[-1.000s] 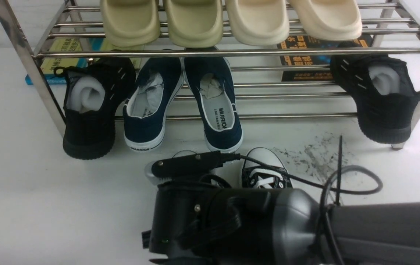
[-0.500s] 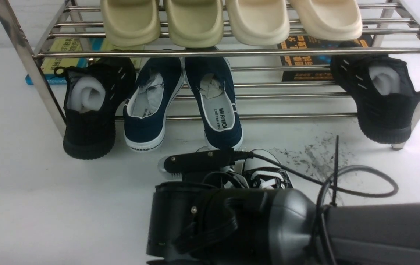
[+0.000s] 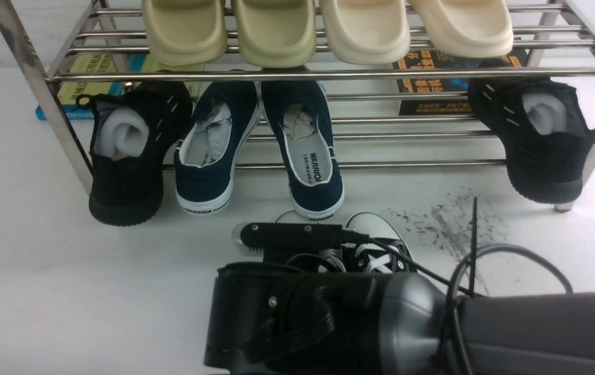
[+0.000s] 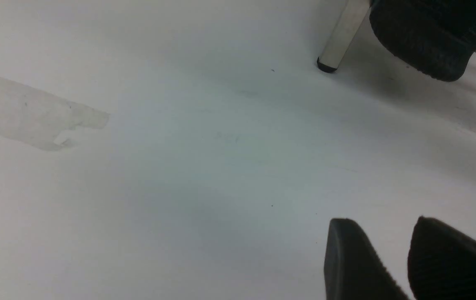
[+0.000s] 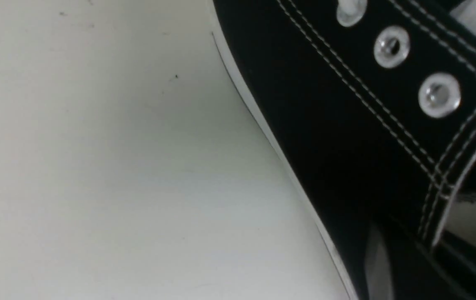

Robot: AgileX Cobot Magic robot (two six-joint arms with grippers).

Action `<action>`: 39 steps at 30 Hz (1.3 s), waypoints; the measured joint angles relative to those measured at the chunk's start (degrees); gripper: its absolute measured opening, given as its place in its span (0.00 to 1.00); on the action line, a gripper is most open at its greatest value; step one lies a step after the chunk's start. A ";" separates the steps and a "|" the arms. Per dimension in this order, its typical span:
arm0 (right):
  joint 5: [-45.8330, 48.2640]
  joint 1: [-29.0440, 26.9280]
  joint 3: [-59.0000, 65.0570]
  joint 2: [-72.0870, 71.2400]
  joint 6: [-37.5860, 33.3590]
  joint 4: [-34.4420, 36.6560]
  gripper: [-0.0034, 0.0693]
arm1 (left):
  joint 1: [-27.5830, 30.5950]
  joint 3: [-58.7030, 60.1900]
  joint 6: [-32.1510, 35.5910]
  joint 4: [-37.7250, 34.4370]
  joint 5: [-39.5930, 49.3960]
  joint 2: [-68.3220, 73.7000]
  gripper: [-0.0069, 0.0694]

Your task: Take the shoes off the shelf with your hand on the white table.

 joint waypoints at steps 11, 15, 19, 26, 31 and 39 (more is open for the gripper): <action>0.20 -0.83 0.00 0.04 0.69 2.49 0.17 | 0.00 0.00 0.00 0.00 0.00 0.00 0.40; 0.54 -0.91 -0.36 0.04 0.69 4.36 0.25 | 0.00 0.00 0.00 0.00 0.00 0.00 0.40; 2.32 -0.98 -2.75 0.04 -0.63 6.30 0.35 | 0.00 0.00 0.00 0.00 0.00 0.00 0.40; 7.42 -1.28 -13.08 0.04 -16.81 6.87 0.51 | 0.00 0.00 0.00 0.00 0.00 0.00 0.40; 8.34 -1.28 -22.03 -0.27 -37.33 8.84 0.53 | 0.00 0.00 0.00 0.05 0.00 0.00 0.40; 9.50 -1.28 -26.10 -8.27 -64.98 13.55 0.39 | 0.00 0.00 0.00 0.05 0.00 0.00 0.40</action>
